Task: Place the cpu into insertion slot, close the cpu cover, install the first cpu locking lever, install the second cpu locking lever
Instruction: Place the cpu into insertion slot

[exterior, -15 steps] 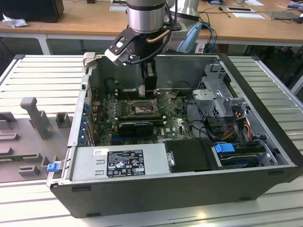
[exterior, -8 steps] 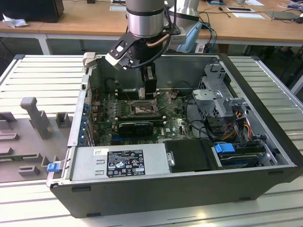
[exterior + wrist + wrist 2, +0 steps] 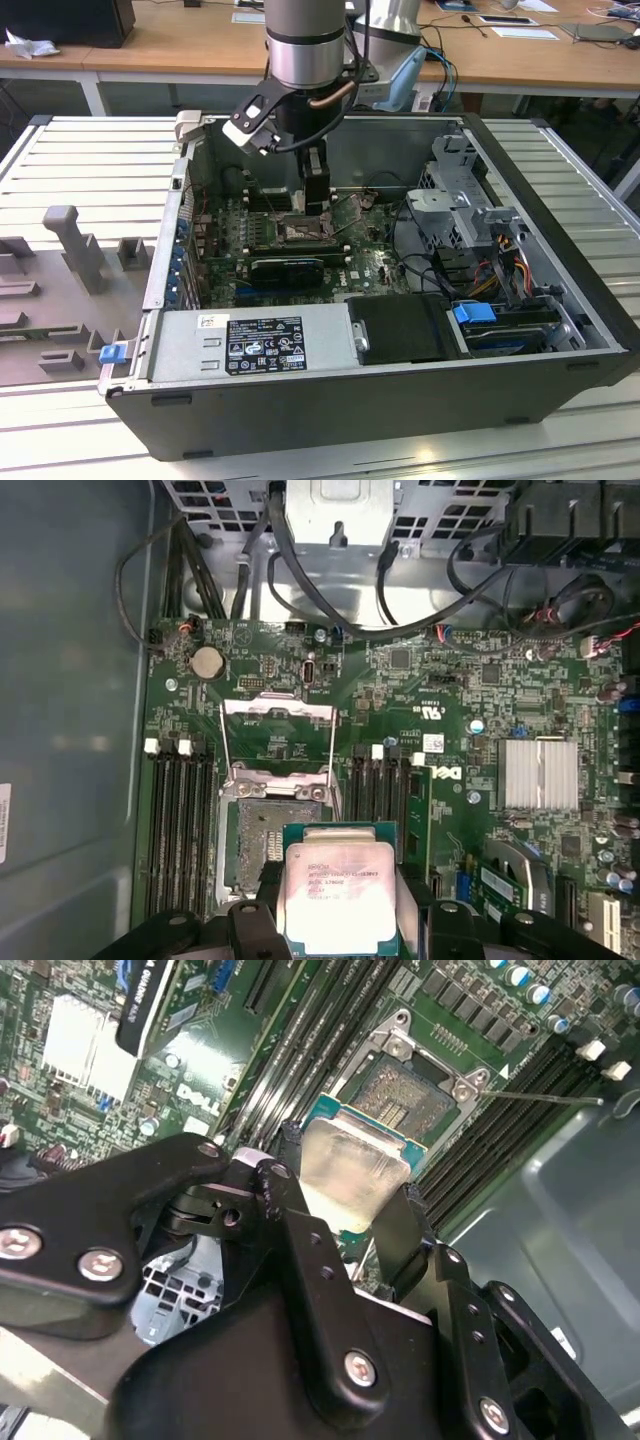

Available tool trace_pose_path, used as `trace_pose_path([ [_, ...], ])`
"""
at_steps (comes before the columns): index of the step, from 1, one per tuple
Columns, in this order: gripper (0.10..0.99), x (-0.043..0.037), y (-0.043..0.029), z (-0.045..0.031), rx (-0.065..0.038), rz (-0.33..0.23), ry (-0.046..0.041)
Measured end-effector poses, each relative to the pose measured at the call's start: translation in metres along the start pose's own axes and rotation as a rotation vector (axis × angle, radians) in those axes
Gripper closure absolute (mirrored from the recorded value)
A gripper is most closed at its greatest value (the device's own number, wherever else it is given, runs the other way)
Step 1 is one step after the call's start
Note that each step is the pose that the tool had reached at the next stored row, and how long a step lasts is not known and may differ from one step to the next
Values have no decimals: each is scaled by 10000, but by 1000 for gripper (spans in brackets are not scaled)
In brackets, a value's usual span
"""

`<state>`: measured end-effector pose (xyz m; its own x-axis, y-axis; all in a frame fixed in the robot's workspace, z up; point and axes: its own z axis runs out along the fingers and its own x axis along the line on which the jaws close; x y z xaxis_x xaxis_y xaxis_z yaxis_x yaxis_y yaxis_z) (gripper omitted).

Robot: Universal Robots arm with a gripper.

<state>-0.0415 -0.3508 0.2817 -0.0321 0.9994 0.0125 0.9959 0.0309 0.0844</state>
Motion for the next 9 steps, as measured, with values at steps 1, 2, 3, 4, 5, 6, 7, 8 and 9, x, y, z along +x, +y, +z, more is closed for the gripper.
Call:
trace_pose_path([
  [1,561,3,-2,21,-2,0,0],
  [2,561,4,-5,38,-2,-1,-1],
  [3,561,8,-8,51,-2,16,-2],
  [4,561,10,-8,58,-3,72,-8],
  [5,561,10,-9,70,-4,215,-19],
  [6,561,10,-10,77,-5,330,-29],
  [7,561,10,-11,87,-8,505,-44],
  [8,561,10,-12,95,-9,630,-55],
  [9,561,14,-14,110,-10,740,-65],
])
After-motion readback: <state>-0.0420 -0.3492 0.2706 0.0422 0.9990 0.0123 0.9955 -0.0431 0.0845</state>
